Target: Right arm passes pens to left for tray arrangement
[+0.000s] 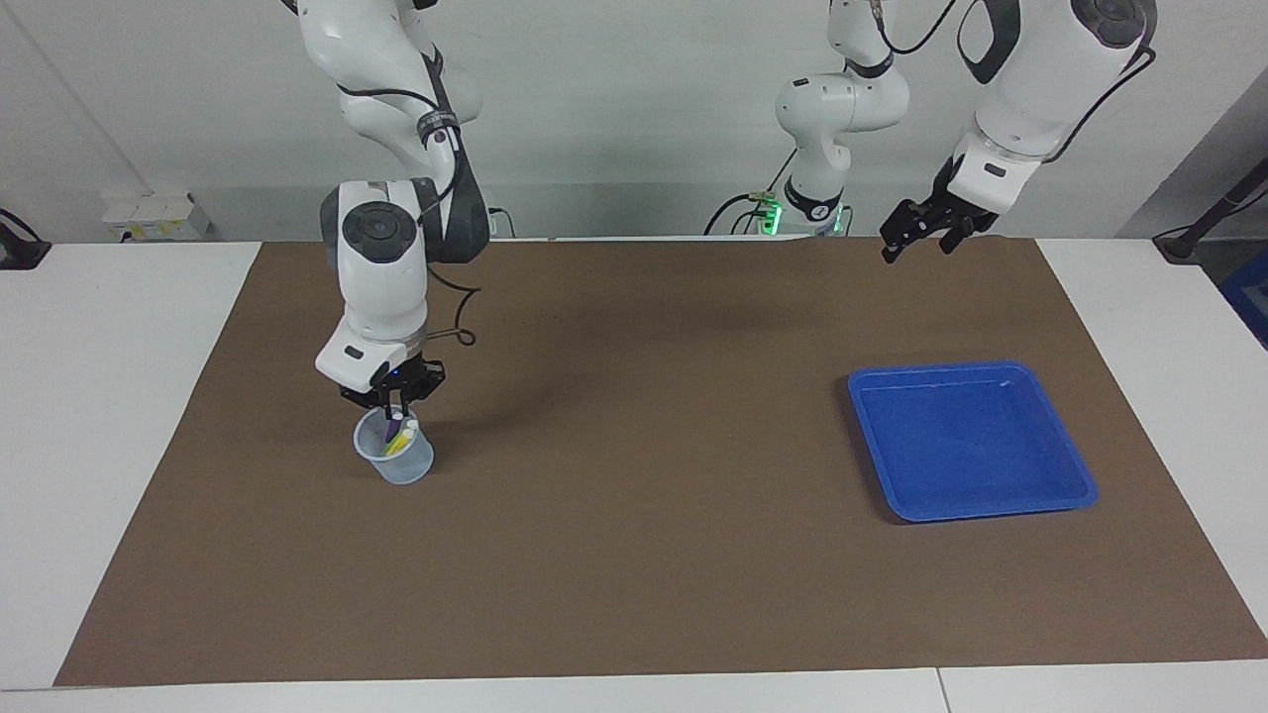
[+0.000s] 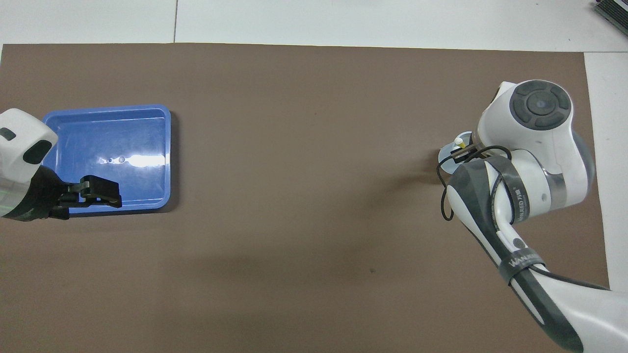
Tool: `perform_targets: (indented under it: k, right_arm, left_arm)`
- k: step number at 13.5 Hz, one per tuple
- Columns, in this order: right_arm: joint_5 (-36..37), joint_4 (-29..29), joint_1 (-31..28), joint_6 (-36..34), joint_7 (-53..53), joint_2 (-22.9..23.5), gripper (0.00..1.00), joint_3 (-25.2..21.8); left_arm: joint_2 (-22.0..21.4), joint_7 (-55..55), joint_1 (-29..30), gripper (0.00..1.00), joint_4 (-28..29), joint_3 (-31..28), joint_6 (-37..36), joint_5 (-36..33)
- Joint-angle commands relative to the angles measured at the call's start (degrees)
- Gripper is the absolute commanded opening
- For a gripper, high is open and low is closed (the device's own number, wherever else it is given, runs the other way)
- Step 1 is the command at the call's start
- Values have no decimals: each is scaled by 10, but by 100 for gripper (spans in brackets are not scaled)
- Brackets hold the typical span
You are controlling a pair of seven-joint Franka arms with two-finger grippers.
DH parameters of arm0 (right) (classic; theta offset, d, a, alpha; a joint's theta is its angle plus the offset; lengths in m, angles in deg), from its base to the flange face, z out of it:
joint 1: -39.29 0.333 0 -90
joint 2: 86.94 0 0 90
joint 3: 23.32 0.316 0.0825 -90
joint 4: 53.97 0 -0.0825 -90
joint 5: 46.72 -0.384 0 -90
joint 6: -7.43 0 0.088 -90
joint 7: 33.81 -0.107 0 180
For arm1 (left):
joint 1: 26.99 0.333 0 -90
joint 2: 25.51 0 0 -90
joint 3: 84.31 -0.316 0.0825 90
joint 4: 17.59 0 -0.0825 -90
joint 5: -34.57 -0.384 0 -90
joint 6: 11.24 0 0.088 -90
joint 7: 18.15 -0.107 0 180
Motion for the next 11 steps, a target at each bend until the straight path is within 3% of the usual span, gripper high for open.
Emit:
perform_targets:
  k: [1,4,8,11]
  right_arm:
    - [0,-7,-13,-17,22,-18,12,4]
    - [-32,-19,-21,-37,23,-38,12,4]
    - [-66,-28,-27,-63,22,-68,12,3]
    - [-94,-56,-31,-111,23,-89,12,2]
  left_arm:
    - [-19,4,-4,100,18,-3,-5,13]
    - [-23,8,37,99,19,-6,-27,103]
    - [-23,33,44,91,18,-6,-42,148]
    - [-27,49,85,95,18,-6,-51,235]
